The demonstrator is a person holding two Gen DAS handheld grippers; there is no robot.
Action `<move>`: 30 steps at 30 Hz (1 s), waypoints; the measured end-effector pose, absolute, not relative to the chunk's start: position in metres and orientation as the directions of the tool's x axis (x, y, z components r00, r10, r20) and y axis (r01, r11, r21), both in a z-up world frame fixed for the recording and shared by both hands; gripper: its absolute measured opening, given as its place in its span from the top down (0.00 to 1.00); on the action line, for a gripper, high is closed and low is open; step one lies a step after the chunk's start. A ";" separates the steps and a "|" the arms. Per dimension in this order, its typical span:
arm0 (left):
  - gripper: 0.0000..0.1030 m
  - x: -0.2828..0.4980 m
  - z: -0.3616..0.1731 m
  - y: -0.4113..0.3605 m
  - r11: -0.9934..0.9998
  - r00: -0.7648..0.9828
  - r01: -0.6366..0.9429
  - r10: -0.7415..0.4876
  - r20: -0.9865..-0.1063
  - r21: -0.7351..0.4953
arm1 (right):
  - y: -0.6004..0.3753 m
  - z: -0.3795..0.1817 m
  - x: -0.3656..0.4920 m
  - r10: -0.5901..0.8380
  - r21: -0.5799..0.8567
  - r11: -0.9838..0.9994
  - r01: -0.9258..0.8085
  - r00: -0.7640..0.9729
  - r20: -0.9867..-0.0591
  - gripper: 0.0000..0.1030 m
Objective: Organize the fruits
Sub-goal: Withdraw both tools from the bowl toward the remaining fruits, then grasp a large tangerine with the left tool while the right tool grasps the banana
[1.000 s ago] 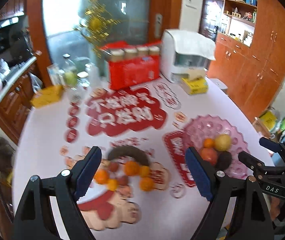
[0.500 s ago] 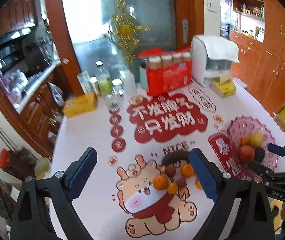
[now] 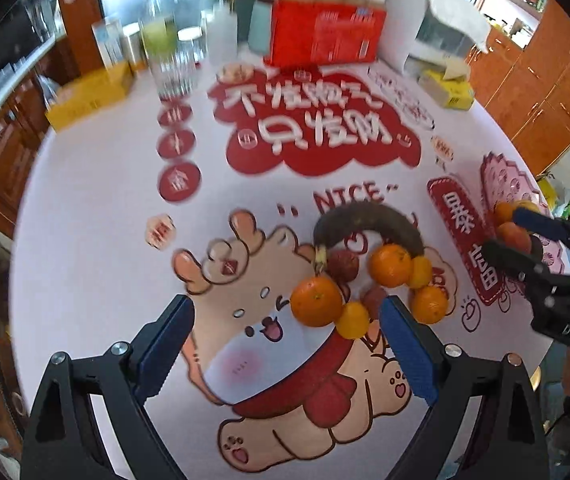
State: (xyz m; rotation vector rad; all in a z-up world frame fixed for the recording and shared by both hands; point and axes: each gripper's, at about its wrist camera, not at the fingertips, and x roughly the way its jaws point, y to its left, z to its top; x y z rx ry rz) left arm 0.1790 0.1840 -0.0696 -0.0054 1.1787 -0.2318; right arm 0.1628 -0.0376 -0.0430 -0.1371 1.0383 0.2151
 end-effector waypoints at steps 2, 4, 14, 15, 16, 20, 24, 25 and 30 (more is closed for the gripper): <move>0.16 0.186 -0.089 0.184 0.976 0.331 0.166 -0.191 -0.924 -0.143 | -0.033 -0.054 0.177 0.111 -0.023 0.963 -0.269 0.471 -0.875 0.32; 0.17 0.191 -0.101 0.182 0.976 0.318 0.160 -0.192 -0.929 -0.147 | -0.026 -0.067 0.191 0.094 -0.052 0.953 -0.298 0.456 -0.885 0.32; 0.34 0.208 -0.140 0.161 0.970 0.238 0.157 -0.217 -0.947 -0.183 | -0.020 -0.126 0.248 0.100 -0.029 0.928 -0.370 0.324 -0.941 0.35; 0.36 0.209 -0.143 0.160 0.970 0.232 0.152 -0.220 -0.947 -0.188 | -0.019 -0.128 0.251 0.106 -0.022 0.925 -0.380 0.314 -0.943 0.35; 0.38 0.210 -0.145 0.160 0.971 0.228 0.146 -0.220 -0.949 -0.190 | -0.017 -0.132 0.253 0.112 -0.018 0.918 -0.395 0.303 -0.946 0.35; 0.44 0.213 -0.152 0.160 0.968 0.214 0.113 -0.242 -0.946 -0.222 | -0.007 -0.142 0.261 0.124 -0.011 0.891 -0.454 0.266 -0.956 0.36; 0.49 0.212 -0.153 0.159 0.966 0.214 0.100 -0.255 -0.943 -0.239 | 0.004 -0.153 0.267 0.127 -0.008 0.866 -0.499 0.236 -0.963 0.43; 0.49 0.212 -0.153 0.158 0.967 0.213 0.099 -0.253 -0.944 -0.237 | 0.007 -0.156 0.268 0.133 -0.001 0.859 -0.513 0.225 -0.965 0.43; 0.56 0.211 -0.158 0.156 0.966 0.194 0.087 -0.258 -0.947 -0.245 | 0.015 -0.165 0.266 0.128 -0.016 0.821 -0.571 0.212 -0.969 0.53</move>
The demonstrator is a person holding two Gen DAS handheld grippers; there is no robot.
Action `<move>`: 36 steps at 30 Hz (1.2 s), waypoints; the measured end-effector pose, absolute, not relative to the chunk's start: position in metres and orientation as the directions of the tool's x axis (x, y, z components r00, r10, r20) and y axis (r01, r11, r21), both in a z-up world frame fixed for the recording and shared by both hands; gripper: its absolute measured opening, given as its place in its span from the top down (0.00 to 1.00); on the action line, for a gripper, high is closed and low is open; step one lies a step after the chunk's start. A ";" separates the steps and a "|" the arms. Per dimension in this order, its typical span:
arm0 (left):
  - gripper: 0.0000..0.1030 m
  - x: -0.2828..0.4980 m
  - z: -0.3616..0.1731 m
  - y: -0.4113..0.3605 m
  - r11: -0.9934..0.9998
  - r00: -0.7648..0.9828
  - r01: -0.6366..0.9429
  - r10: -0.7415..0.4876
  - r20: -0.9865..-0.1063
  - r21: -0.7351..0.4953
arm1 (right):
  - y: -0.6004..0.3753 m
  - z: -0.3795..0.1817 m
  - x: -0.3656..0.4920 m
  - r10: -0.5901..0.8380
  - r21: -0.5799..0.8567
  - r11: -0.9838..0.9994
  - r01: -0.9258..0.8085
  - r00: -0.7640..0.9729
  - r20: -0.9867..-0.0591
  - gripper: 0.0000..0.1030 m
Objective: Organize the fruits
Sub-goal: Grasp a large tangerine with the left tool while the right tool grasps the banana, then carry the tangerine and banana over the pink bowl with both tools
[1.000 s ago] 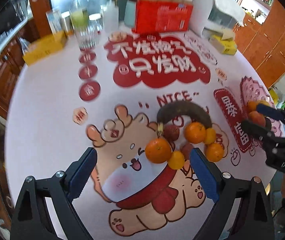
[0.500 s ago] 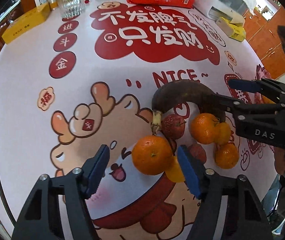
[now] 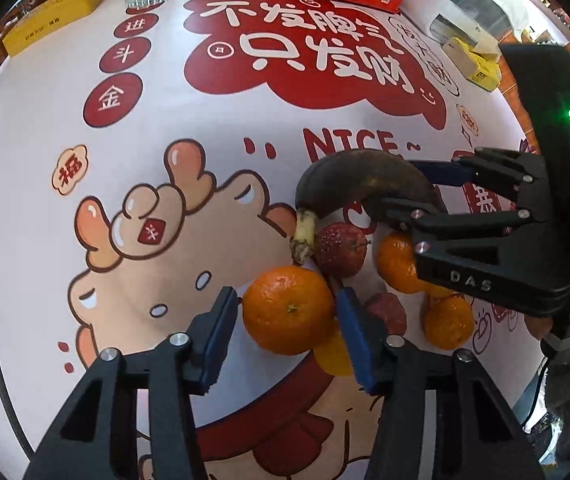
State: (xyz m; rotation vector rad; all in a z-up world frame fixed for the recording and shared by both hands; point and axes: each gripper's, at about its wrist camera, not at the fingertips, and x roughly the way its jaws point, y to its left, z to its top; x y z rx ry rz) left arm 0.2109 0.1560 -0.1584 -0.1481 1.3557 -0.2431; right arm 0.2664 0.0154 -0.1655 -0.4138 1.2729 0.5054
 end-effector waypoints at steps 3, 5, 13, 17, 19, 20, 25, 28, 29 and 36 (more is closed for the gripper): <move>0.57 0.211 -0.160 0.156 0.964 0.200 0.074 -0.264 -0.944 -0.254 | 0.014 -0.166 0.268 0.143 0.001 0.815 -0.580 0.199 -0.969 0.55; 0.58 0.210 -0.160 0.156 0.965 0.208 0.071 -0.264 -0.942 -0.254 | 0.014 -0.165 0.265 0.143 -0.010 0.811 -0.585 0.214 -0.966 0.58; 0.60 0.199 -0.137 0.161 0.971 0.296 0.092 -0.237 -0.925 -0.220 | 0.003 -0.149 0.251 0.147 -0.040 0.837 -0.546 0.295 -0.944 0.70; 0.60 0.195 -0.119 0.164 0.974 0.347 0.096 -0.225 -0.910 -0.204 | -0.003 -0.130 0.244 0.165 -0.048 0.861 -0.507 0.367 -0.916 0.70; 0.60 0.193 -0.110 0.165 0.974 0.368 0.096 -0.225 -0.902 -0.203 | -0.009 -0.117 0.241 0.170 -0.047 0.875 -0.481 0.398 -0.902 0.70; 0.60 0.191 -0.104 0.166 0.975 0.380 0.097 -0.222 -0.898 -0.200 | -0.012 -0.111 0.240 0.170 -0.048 0.881 -0.470 0.411 -0.896 0.70; 0.60 0.180 -0.069 0.164 0.974 0.447 0.118 -0.227 -0.865 -0.195 | -0.026 -0.075 0.222 0.188 -0.031 0.909 -0.415 0.476 -0.859 0.70; 0.60 0.171 -0.043 0.161 0.974 0.488 0.139 -0.226 -0.843 -0.181 | -0.036 -0.055 0.204 0.199 -0.013 0.925 -0.380 0.514 -0.835 0.70; 0.60 0.168 -0.033 0.159 0.973 0.503 0.146 -0.227 -0.834 -0.176 | -0.040 -0.048 0.197 0.202 -0.008 0.929 -0.369 0.526 -0.826 0.70; 0.60 0.155 0.024 0.131 0.956 0.561 0.214 -0.288 -0.776 -0.199 | -0.081 -0.007 0.151 0.188 0.026 0.964 -0.266 0.605 -0.773 0.70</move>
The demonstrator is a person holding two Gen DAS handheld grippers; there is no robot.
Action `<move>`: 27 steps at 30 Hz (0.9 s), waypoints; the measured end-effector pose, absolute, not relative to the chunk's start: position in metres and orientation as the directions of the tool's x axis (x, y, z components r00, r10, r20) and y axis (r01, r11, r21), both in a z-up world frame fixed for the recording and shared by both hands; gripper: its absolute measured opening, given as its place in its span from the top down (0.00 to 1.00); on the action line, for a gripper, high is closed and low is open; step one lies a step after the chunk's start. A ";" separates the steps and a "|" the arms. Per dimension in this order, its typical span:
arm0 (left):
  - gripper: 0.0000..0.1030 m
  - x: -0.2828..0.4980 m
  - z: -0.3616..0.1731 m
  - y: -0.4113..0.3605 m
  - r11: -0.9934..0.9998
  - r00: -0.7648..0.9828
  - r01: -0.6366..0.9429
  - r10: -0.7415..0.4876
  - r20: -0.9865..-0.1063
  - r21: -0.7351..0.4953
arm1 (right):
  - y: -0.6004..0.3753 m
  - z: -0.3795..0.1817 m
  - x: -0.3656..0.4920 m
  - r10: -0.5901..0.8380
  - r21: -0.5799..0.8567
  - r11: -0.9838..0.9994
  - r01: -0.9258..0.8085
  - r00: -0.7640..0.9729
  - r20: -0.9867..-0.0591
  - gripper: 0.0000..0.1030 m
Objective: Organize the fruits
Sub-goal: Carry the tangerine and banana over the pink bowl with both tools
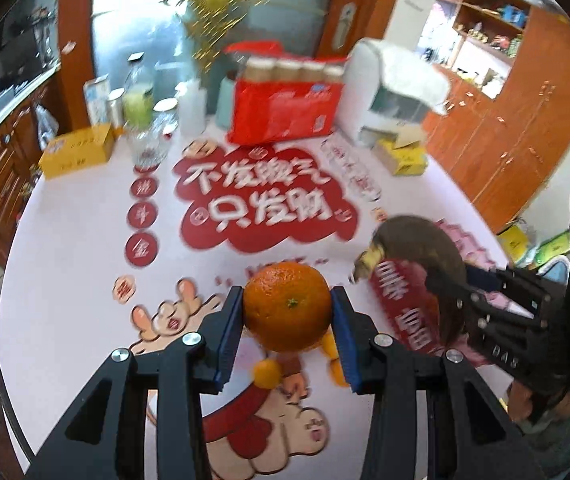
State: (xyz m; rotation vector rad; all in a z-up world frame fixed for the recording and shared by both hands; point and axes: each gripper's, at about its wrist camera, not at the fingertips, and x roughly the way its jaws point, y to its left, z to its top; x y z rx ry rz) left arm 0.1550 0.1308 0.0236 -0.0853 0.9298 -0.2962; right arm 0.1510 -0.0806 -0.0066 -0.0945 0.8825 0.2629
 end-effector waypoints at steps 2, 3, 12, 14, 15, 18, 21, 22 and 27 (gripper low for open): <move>0.60 0.153 0.037 0.114 0.949 0.573 0.247 -0.305 -0.761 -0.196 | -0.099 0.005 0.138 0.170 0.033 0.974 -0.224 0.629 -0.758 0.70; 0.60 0.152 0.042 0.106 0.946 0.576 0.260 -0.312 -0.756 -0.192 | -0.106 0.010 0.132 0.160 0.032 0.978 -0.207 0.641 -0.751 0.70; 0.60 0.157 0.070 0.003 0.902 0.573 0.396 -0.390 -0.721 -0.174 | -0.205 0.047 0.106 0.026 0.000 0.999 -0.037 0.708 -0.706 0.70; 0.60 0.160 0.068 -0.022 0.896 0.566 0.412 -0.395 -0.724 -0.167 | -0.228 0.049 0.108 -0.001 -0.012 1.000 -0.011 0.711 -0.703 0.70; 0.60 0.162 0.066 -0.032 0.894 0.562 0.418 -0.396 -0.726 -0.165 | -0.243 0.050 0.112 -0.013 -0.016 1.000 0.001 0.711 -0.703 0.70; 0.60 0.168 0.053 -0.063 0.890 0.543 0.425 -0.394 -0.741 -0.162 | -0.275 0.046 0.122 -0.034 -0.025 0.999 0.023 0.703 -0.711 0.70; 0.60 0.177 0.033 -0.087 0.896 0.523 0.417 -0.372 -0.767 -0.150 | -0.306 0.033 0.136 -0.056 -0.046 0.998 0.033 0.686 -0.726 0.70; 0.60 0.180 0.025 -0.094 0.898 0.514 0.414 -0.365 -0.776 -0.149 | -0.316 0.026 0.142 -0.058 -0.048 0.998 0.033 0.675 -0.735 0.70; 0.60 0.191 -0.020 -0.121 0.909 0.461 0.393 -0.327 -0.825 -0.141 | -0.346 -0.015 0.164 -0.058 -0.059 0.998 0.019 0.614 -0.787 0.70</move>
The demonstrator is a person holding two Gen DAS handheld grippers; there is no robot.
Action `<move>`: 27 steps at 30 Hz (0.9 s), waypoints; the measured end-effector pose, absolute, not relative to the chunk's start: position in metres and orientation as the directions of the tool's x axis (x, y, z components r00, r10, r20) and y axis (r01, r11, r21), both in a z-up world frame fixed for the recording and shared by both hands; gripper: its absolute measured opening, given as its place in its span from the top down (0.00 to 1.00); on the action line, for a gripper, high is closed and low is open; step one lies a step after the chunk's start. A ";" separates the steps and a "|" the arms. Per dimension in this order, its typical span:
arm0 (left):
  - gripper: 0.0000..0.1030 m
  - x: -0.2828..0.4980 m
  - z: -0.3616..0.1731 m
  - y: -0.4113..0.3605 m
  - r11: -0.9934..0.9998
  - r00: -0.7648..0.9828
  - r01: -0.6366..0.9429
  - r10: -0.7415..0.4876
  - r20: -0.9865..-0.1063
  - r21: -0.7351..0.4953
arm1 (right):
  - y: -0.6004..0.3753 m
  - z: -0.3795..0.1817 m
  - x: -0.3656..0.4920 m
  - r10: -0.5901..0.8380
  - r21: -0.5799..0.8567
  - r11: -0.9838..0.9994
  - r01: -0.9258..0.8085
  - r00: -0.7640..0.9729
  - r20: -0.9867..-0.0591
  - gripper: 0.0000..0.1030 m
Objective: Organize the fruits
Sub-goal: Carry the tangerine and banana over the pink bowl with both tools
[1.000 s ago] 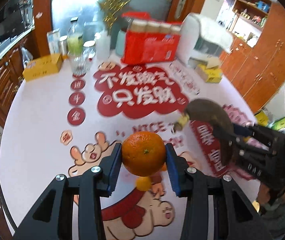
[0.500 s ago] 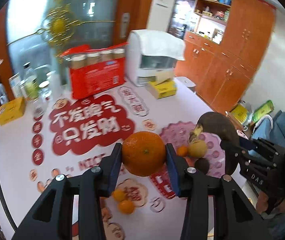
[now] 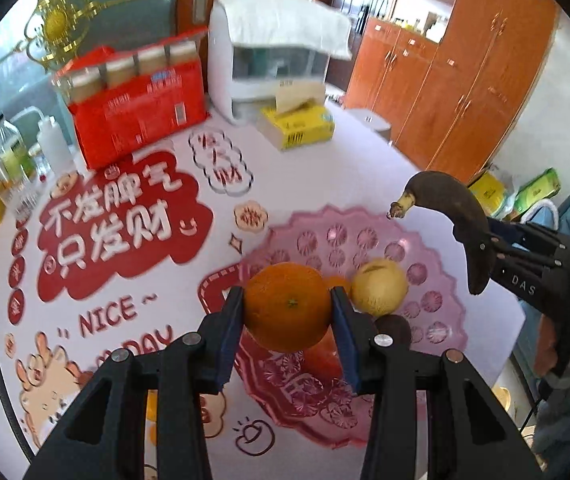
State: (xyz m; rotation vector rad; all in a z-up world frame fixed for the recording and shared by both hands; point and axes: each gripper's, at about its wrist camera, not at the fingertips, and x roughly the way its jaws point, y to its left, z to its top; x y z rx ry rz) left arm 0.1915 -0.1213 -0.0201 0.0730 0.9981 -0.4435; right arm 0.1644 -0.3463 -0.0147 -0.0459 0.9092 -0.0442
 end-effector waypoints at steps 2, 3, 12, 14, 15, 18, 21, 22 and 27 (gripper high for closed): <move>0.60 0.195 -0.037 -0.129 0.914 0.441 0.380 -0.313 -0.841 -0.140 | -0.354 -0.033 0.173 -0.054 -0.063 0.998 0.006 0.584 -0.810 0.70; 0.60 0.197 -0.043 -0.132 0.917 0.434 0.373 -0.304 -0.848 -0.137 | -0.356 -0.042 0.177 -0.053 -0.065 0.998 -0.001 0.571 -0.820 0.70; 0.60 0.215 -0.090 -0.147 0.939 0.392 0.327 -0.241 -0.888 -0.111 | -0.360 -0.081 0.203 -0.023 -0.064 0.996 -0.064 0.511 -0.859 0.70; 0.60 0.217 -0.096 -0.148 0.944 0.387 0.314 -0.229 -0.893 -0.106 | -0.357 -0.086 0.208 -0.027 -0.078 0.994 -0.080 0.507 -0.862 0.70; 0.60 0.218 -0.099 -0.148 0.946 0.386 0.308 -0.224 -0.895 -0.103 | -0.355 -0.088 0.210 -0.029 -0.084 0.993 -0.087 0.505 -0.862 0.69; 0.60 0.219 -0.102 -0.147 0.948 0.386 0.302 -0.218 -0.896 -0.101 | -0.350 -0.089 0.213 -0.038 -0.117 0.986 -0.119 0.519 -0.854 0.69; 0.60 0.221 -0.105 -0.146 0.951 0.383 0.293 -0.215 -0.898 -0.103 | -0.347 -0.090 0.215 -0.042 -0.134 0.981 -0.139 0.520 -0.853 0.69; 0.60 0.221 -0.105 -0.146 0.951 0.383 0.291 -0.213 -0.899 -0.101 | -0.347 -0.090 0.216 -0.036 -0.128 0.981 -0.144 0.518 -0.854 0.68; 0.60 0.222 -0.109 -0.144 0.954 0.376 0.283 -0.206 -0.903 -0.100 | -0.342 -0.092 0.212 -0.026 -0.137 0.976 -0.169 0.534 -0.845 0.67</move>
